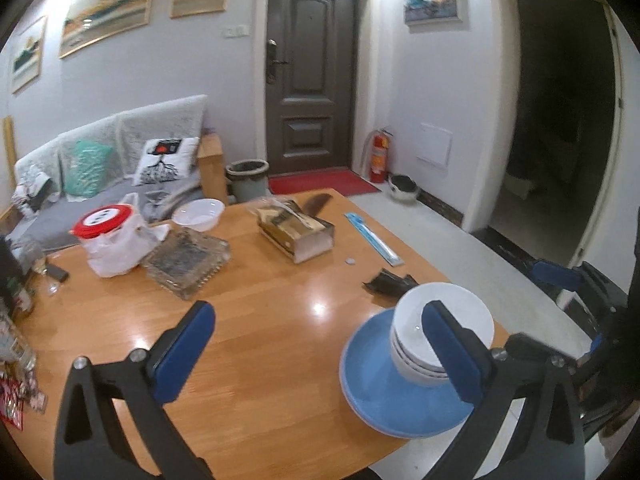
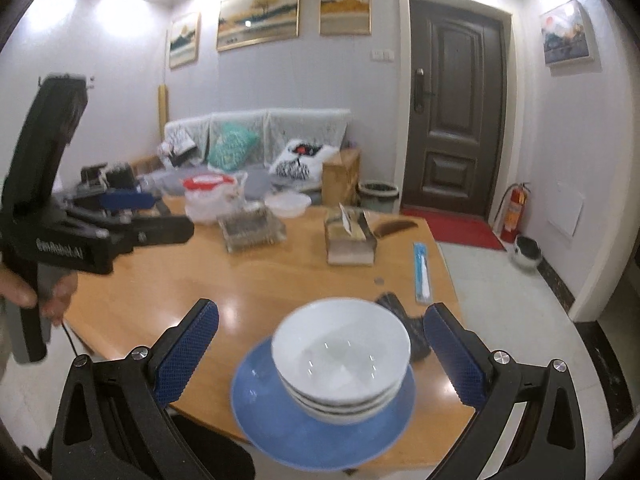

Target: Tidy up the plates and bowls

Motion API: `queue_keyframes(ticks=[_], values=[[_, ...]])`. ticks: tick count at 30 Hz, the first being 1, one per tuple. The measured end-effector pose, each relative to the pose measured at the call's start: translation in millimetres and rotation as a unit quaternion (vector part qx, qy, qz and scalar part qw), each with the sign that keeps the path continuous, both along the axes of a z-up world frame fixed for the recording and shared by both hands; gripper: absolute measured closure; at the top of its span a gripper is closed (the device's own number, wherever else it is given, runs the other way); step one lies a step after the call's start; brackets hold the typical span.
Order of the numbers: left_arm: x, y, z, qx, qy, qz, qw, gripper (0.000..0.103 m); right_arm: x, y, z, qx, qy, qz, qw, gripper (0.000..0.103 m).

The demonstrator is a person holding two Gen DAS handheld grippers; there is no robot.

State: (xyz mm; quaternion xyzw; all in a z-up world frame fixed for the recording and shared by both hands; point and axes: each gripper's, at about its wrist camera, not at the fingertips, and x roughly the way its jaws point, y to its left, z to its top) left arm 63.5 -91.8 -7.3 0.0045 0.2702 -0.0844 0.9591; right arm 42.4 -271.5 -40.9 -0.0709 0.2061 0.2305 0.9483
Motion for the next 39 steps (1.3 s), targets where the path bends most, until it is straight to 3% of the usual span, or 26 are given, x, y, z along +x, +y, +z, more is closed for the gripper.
queue_keyframes(ticks=[14, 39], values=[[-31.8, 52.8, 12.4, -0.029, -0.054, 0.114, 0.9916, 0.001, 4.3, 16.6, 21.8, 0.028, -0.024, 0.018, 0.999, 0.001], [-48.6, 81.7, 24.9, -0.022, -0.083, 0.160, 0.9835, 0.001, 8.8, 31.7, 19.6, 0.032, -0.024, 0.027, 0.999, 0.001]])
